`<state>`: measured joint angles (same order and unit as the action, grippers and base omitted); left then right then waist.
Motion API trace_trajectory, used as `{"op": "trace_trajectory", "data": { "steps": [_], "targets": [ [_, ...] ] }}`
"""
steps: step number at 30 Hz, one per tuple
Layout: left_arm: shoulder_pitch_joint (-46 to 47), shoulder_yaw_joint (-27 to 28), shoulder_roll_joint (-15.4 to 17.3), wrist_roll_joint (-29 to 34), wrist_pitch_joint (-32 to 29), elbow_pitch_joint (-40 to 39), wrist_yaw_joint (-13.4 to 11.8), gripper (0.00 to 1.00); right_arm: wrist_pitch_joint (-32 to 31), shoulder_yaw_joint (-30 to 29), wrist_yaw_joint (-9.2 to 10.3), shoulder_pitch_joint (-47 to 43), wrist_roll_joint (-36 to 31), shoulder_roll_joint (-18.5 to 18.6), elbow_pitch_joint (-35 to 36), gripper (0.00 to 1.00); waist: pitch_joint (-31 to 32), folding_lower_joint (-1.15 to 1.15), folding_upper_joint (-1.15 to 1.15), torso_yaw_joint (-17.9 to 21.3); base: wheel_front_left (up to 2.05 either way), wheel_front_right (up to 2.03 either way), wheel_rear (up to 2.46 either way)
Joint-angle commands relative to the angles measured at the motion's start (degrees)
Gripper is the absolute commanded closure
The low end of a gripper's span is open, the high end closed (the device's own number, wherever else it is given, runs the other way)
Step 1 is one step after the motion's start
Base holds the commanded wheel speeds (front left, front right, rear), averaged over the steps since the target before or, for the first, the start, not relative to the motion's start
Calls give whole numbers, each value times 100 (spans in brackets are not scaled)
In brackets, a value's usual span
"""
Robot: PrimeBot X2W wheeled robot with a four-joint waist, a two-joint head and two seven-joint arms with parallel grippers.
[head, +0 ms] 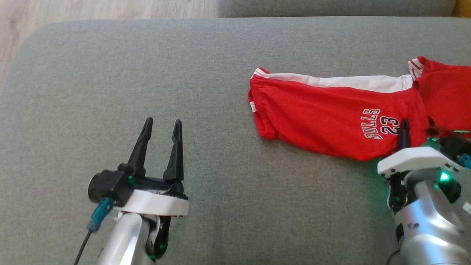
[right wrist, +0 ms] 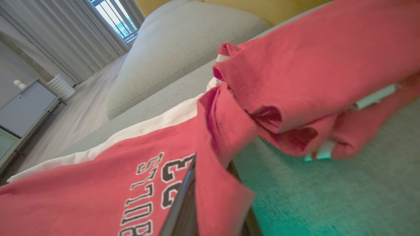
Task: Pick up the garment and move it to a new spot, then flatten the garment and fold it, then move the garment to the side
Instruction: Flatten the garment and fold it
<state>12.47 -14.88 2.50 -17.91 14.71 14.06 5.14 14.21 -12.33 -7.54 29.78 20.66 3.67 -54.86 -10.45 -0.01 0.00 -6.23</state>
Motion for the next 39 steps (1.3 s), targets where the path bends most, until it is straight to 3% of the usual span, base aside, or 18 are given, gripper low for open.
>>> {"op": "trace_trajectory", "data": {
  "steps": [1,10,20,36,37,38,39],
  "targets": [
    [43,205,38,55,29,-188,31,0,76,236,5,125,55,-79,228,100,9,1,0,-13,0,0,0],
    [-15,140,38,46,29,-89,48,0,78,955,5,326,446,-79,649,100,64,1,0,-164,0,0,0],
    [-44,58,38,-5,29,-2,32,0,77,2682,5,626,1334,-79,1096,100,178,1,0,-448,0,0,0],
    [-133,-21,38,-94,29,35,-17,0,73,4375,5,754,1941,-80,618,99,187,1,0,-898,0,0,0],
    [-131,-18,38,-93,29,39,-17,0,73,4471,5,758,1949,-80,569,33,184,1,0,-908,0,0,0],
    [-127,-16,38,-94,29,42,-17,0,63,4574,5,753,1981,-80,538,0,183,1,0,-917,0,0,0],
    [-125,-15,38,-96,29,43,-18,0,31,4691,5,750,2005,-80,502,0,183,1,0,-922,0,0,0]
  ]
}}
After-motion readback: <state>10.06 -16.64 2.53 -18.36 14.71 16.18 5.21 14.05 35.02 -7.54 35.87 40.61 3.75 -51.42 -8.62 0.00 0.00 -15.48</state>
